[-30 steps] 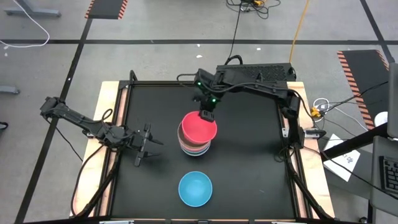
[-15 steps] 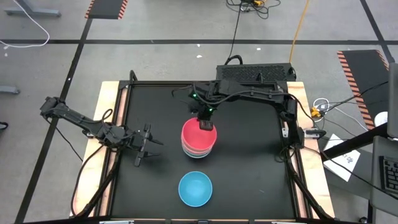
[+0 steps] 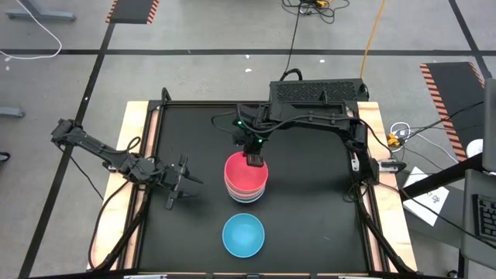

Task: Nest bowls inside each other
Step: Stack the red bowl on the gray bowl

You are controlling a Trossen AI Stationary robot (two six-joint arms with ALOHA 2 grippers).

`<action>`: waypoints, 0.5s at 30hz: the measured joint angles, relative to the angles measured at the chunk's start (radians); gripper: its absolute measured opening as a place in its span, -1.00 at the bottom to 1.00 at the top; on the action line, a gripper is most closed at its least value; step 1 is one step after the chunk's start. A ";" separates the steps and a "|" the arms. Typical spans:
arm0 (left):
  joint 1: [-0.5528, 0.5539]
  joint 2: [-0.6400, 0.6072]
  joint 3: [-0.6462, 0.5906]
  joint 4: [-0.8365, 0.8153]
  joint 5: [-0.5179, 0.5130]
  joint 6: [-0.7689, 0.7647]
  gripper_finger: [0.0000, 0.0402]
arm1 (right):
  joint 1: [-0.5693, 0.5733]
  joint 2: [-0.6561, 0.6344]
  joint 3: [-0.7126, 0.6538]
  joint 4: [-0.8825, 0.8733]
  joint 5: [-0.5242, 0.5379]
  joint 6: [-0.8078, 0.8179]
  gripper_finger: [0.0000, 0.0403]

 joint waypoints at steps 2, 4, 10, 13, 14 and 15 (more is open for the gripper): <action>-0.003 0.000 0.000 0.000 0.000 0.001 0.04 | 0.001 0.000 0.000 -0.002 0.002 0.001 -1.00; -0.003 0.000 0.000 0.000 0.000 0.002 0.04 | 0.005 0.000 0.000 -0.001 0.010 -0.001 -1.00; -0.003 0.000 0.000 -0.004 -0.001 0.003 0.04 | 0.014 0.000 0.000 -0.010 0.067 -0.007 -1.00; -0.003 0.000 0.000 -0.003 -0.001 0.002 0.04 | 0.014 0.000 0.000 -0.015 0.077 -0.004 -1.00; -0.003 0.000 0.000 -0.004 -0.001 0.002 0.04 | 0.014 0.000 0.001 -0.015 0.081 -0.004 -1.00; -0.003 0.000 0.000 -0.003 -0.001 0.002 0.04 | 0.014 0.001 0.006 -0.021 0.083 -0.003 -1.00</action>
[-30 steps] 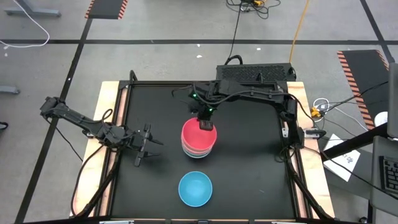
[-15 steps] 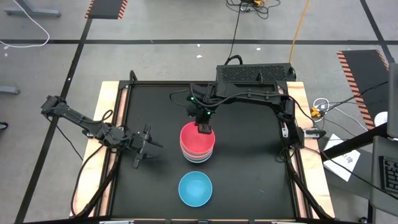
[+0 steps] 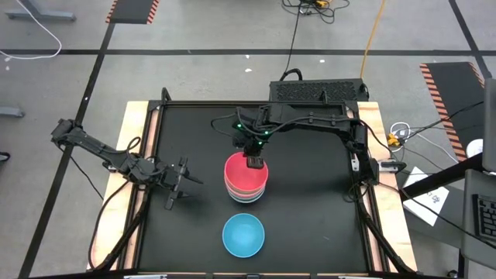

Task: Nest bowls inside each other
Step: Stack the red bowl on the gray bowl

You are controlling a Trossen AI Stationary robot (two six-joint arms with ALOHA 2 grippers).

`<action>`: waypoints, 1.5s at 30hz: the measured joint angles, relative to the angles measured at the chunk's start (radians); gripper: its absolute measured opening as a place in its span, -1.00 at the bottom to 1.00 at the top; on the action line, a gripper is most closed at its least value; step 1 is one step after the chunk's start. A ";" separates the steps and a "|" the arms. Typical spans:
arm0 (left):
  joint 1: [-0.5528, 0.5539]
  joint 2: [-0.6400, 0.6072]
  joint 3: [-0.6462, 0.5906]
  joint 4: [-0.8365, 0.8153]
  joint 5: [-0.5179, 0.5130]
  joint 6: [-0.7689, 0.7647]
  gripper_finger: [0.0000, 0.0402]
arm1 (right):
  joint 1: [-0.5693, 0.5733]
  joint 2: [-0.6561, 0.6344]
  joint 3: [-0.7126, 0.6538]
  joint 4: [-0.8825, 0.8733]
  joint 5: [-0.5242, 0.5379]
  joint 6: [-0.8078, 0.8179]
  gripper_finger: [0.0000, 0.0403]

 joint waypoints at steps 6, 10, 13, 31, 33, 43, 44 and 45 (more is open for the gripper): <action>0.000 0.000 0.000 0.000 0.000 -0.002 0.04 | 0.016 0.005 0.069 -0.053 0.031 -0.002 -1.00; 0.000 0.000 0.000 -0.008 -0.001 -0.002 0.04 | 0.028 0.007 0.102 -0.081 0.040 0.000 -1.00; 0.001 0.000 0.000 -0.012 -0.001 -0.003 0.04 | 0.032 0.006 0.103 -0.083 0.030 0.009 -1.00; 0.001 0.000 0.000 -0.014 -0.001 -0.025 0.04 | 0.034 0.005 0.104 -0.084 0.010 0.066 -0.99; 0.001 0.000 0.000 -0.016 -0.001 -0.025 0.04 | 0.035 0.004 0.104 -0.069 0.009 0.058 -0.98; 0.001 0.000 0.000 -0.042 0.000 -0.032 0.04 | 0.045 0.004 0.104 0.014 -0.050 0.041 -0.65; 0.001 0.000 0.000 -0.045 0.000 -0.034 0.04 | 0.046 0.003 0.104 0.019 -0.051 0.042 -0.60; 0.001 0.000 0.000 -0.046 0.000 -0.034 0.04 | 0.046 0.003 0.104 0.030 -0.051 0.045 -0.55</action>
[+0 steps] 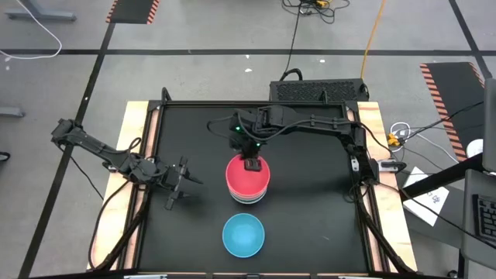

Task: Nest bowls inside each other
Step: Stack the red bowl on the gray bowl

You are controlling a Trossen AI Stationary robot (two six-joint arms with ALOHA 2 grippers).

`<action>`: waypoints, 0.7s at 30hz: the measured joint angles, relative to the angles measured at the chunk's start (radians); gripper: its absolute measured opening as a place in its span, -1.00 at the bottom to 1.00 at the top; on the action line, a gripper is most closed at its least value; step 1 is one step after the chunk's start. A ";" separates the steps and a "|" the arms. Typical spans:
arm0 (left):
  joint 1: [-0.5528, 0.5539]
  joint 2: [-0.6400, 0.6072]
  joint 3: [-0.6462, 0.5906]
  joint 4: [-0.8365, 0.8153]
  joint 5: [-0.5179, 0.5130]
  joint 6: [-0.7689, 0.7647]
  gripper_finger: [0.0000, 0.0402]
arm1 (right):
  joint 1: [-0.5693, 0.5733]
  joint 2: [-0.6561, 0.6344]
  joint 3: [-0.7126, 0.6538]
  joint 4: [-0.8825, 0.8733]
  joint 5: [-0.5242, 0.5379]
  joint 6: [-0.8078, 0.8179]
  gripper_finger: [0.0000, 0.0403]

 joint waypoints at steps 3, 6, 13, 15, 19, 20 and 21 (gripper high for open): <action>0.000 0.000 0.000 0.001 0.000 -0.001 0.04 | -0.004 0.000 0.000 0.030 0.001 0.022 -0.42; 0.000 0.000 0.000 0.001 0.000 -0.003 0.04 | -0.013 -0.011 0.000 0.039 0.001 0.038 -0.29; 0.000 0.000 0.000 0.001 0.000 -0.002 0.04 | -0.009 -0.033 0.001 0.065 0.002 0.082 -0.11; 0.000 0.000 0.000 0.001 0.000 0.000 0.04 | -0.001 -0.054 0.001 0.053 0.002 0.086 -0.09; 0.000 0.000 0.000 -0.002 0.000 0.004 0.04 | 0.022 -0.084 0.002 0.051 0.001 0.109 -0.07; 0.000 0.000 0.000 -0.002 0.000 0.004 0.04 | 0.030 -0.088 0.001 0.044 0.002 0.109 -0.07; 0.000 0.000 0.000 -0.002 -0.001 0.004 0.04 | 0.039 -0.090 0.001 0.052 0.002 0.109 -0.07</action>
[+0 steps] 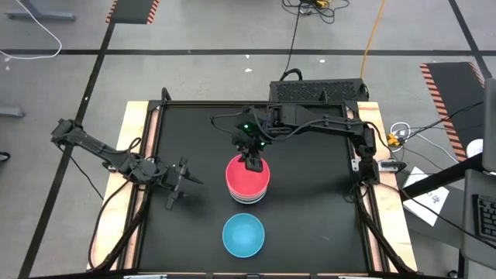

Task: Nest bowls inside each other
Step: Stack the red bowl on the gray bowl

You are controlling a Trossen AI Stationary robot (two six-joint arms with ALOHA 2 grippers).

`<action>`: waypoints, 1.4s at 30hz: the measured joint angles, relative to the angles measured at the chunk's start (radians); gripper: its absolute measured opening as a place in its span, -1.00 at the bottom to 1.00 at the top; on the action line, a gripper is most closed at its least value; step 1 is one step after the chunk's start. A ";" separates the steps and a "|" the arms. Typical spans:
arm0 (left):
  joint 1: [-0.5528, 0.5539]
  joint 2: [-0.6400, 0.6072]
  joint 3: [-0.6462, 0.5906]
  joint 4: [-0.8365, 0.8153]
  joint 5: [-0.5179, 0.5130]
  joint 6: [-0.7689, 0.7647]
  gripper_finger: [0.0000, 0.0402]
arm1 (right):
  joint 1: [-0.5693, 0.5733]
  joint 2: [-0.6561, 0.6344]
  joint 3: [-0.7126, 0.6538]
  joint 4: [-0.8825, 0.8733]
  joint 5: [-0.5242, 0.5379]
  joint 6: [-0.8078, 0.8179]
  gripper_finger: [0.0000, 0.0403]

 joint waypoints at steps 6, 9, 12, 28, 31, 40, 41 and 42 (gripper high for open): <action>0.000 0.000 0.000 -0.005 0.001 -0.001 0.04 | 0.032 -0.022 0.000 0.006 -0.004 0.018 -0.07; -0.001 0.000 0.000 -0.005 0.001 -0.013 0.04 | 0.040 -0.017 -0.001 -0.034 0.000 0.019 -0.08; -0.004 0.000 0.000 -0.005 0.001 -0.016 0.04 | 0.048 -0.020 -0.025 -0.051 -0.001 0.013 -0.17; -0.035 0.000 0.000 -0.004 0.000 -0.019 0.04 | 0.115 -0.018 -0.070 0.006 -0.119 0.022 -0.66; -0.035 0.000 0.000 -0.004 0.000 -0.020 0.04 | 0.136 -0.018 -0.070 0.023 -0.126 0.022 -0.70; -0.035 0.000 0.000 0.000 -0.002 -0.022 0.04 | 0.176 -0.013 -0.079 0.044 -0.130 0.022 -0.83; -0.035 0.000 0.000 0.004 -0.002 -0.022 0.04 | 0.180 -0.012 -0.089 0.046 -0.130 0.022 -0.85; -0.035 0.000 0.000 0.009 -0.002 -0.022 0.04 | 0.183 -0.011 -0.103 0.042 -0.131 0.022 -0.87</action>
